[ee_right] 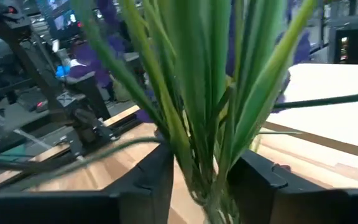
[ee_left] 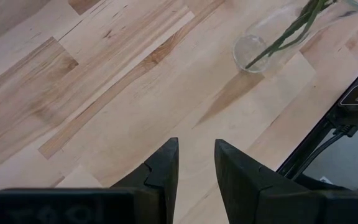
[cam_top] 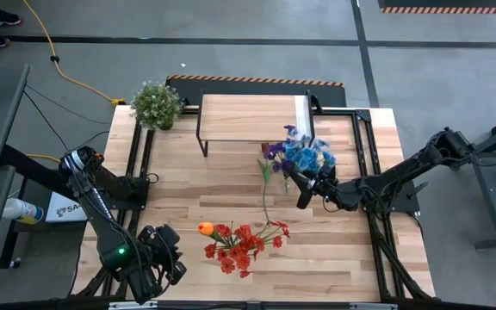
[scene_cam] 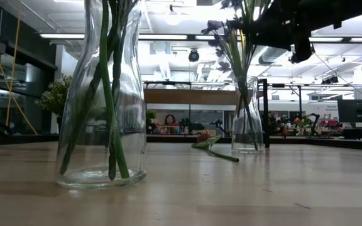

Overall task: Pick and place flowers into a vace then onto a shelf
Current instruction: Put the blue flowers into the top transparent vase, then put the red flower into the top transparent vase

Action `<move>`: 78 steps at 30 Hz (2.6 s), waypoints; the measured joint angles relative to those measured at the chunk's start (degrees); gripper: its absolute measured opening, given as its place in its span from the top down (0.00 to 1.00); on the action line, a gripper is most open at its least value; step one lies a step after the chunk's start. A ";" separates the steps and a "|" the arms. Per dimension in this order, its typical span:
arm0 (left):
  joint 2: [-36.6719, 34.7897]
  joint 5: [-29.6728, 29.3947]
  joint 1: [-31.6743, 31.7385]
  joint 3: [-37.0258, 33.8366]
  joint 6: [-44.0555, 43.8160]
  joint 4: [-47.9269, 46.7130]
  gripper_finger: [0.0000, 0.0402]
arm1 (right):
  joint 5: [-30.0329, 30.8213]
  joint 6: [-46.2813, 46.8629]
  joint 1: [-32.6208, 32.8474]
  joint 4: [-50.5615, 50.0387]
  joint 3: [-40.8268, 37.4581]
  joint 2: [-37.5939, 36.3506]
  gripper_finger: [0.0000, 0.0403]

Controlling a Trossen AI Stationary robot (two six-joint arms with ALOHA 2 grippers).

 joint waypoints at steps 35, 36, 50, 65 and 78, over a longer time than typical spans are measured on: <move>0.00 -0.07 0.01 0.00 0.60 0.01 0.66 | -13.82 1.73 -0.13 -27.79 0.00 -14.15 0.48; 0.00 -0.07 0.00 0.00 0.59 0.02 0.66 | -14.02 1.73 -0.13 -28.32 0.00 -14.15 0.47; 0.00 -0.04 0.00 0.00 0.59 0.02 0.66 | -22.94 3.04 -0.13 -36.77 0.00 -20.91 0.46; 0.00 -0.07 -0.01 0.00 0.59 0.07 0.66 | -30.33 8.41 -0.15 -49.75 0.00 -29.10 0.48; 0.00 -0.31 0.01 0.00 -0.02 0.39 0.66 | -48.50 17.73 0.68 -46.87 0.00 -30.32 0.49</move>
